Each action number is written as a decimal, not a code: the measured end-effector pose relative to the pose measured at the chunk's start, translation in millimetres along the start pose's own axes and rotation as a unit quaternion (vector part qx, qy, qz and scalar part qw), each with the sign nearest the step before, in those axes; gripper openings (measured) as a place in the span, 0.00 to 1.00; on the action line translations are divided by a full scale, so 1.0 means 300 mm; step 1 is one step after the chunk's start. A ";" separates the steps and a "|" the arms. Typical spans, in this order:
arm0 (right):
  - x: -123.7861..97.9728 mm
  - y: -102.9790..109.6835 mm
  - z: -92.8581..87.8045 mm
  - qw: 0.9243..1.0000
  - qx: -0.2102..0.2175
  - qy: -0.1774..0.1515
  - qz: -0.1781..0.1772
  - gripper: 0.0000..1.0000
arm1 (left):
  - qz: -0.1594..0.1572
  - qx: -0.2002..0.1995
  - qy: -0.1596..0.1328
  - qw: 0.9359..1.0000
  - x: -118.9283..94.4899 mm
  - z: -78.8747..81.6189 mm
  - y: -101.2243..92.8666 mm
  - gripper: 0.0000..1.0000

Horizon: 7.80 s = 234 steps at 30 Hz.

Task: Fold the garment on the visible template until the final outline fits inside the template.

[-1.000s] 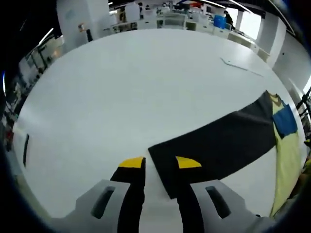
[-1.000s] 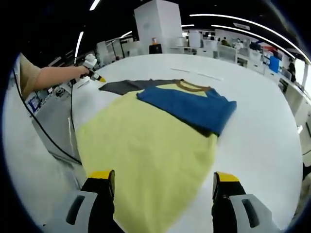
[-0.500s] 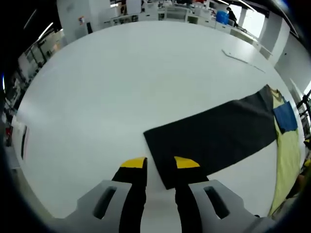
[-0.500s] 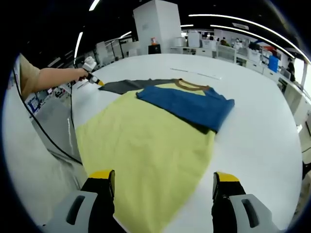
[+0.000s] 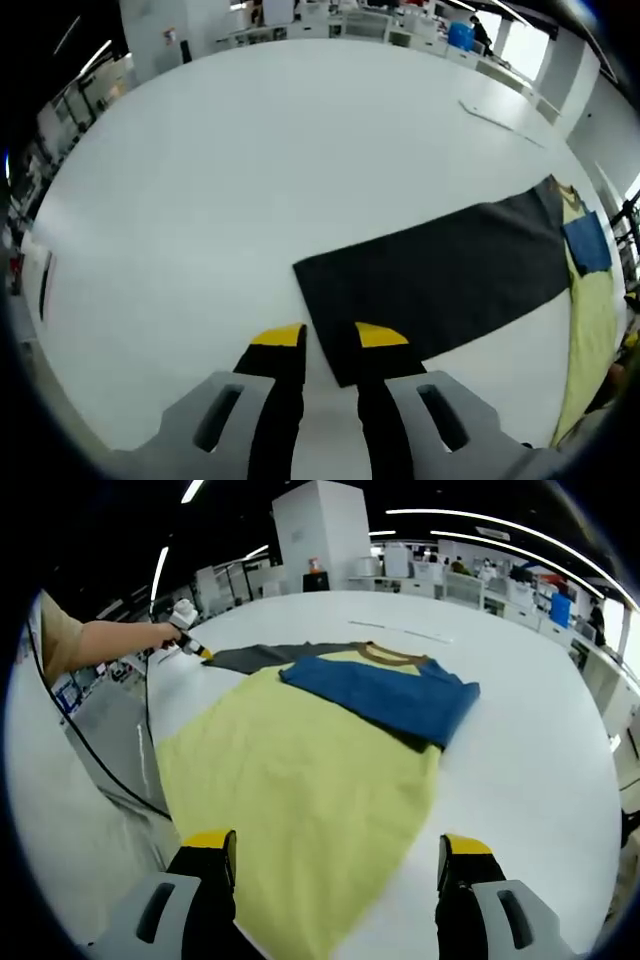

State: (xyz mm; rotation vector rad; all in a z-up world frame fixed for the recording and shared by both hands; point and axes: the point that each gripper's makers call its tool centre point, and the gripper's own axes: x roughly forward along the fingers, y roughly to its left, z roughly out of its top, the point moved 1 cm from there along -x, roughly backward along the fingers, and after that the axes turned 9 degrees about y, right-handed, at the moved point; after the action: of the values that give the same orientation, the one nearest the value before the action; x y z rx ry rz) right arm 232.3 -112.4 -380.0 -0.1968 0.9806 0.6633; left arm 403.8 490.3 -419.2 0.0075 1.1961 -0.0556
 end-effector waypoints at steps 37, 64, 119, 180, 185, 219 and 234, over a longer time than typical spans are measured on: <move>-0.032 0.012 0.000 0.999 -0.006 -0.033 0.008 0.82 | -0.013 0.009 -0.033 0.999 -0.083 0.040 -0.056 0.01; -0.052 0.005 -0.033 0.998 -0.012 -0.050 0.019 0.82 | -0.034 0.029 -0.049 0.998 -0.193 0.098 -0.203 0.01; -0.090 -0.006 -0.110 0.998 0.000 -0.055 0.019 0.81 | -0.124 0.147 -0.018 0.981 -0.191 0.171 -0.671 0.01; -0.054 -0.033 -0.118 0.998 0.010 -0.052 0.031 0.81 | -0.247 0.233 -0.005 0.940 -0.192 0.247 -1.286 0.01; -0.056 -0.039 -0.121 0.998 0.013 -0.053 0.030 0.81 | -0.252 0.248 -0.003 0.935 -0.199 0.249 -1.332 0.01; -0.072 -0.072 -0.153 0.998 0.025 -0.055 0.026 0.80 | -0.272 0.311 -0.002 0.911 -0.236 0.297 -1.566 0.01; -0.076 -0.080 -0.151 0.998 0.026 -0.057 0.026 0.80 | -0.286 0.339 0.000 0.896 -0.250 0.299 -1.692 0.01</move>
State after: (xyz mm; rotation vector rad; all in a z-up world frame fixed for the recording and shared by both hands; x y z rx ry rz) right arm 206.1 -161.0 -389.9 -0.0879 0.8943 0.6886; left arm 436.0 -16.8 -304.7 0.2694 1.0920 -0.9920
